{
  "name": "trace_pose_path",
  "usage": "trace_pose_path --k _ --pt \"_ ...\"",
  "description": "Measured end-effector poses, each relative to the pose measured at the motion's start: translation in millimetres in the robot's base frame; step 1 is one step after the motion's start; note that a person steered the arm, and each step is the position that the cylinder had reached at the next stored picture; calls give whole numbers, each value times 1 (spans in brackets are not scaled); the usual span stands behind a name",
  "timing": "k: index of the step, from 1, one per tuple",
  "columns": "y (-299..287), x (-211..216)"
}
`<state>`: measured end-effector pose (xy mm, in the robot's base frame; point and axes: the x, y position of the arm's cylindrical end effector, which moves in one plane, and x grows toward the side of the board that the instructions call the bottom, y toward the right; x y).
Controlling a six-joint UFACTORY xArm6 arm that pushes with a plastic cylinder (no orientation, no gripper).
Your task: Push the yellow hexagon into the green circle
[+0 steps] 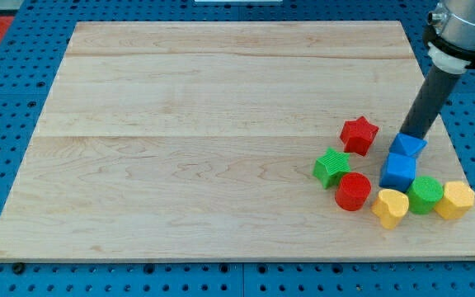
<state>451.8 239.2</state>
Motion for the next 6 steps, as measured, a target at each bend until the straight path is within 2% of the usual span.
trace_pose_path --k 1,2,4,5,6 --pt "15 0" --pt "69 12" --pt "89 106" --pt "85 111" --pt "16 108"
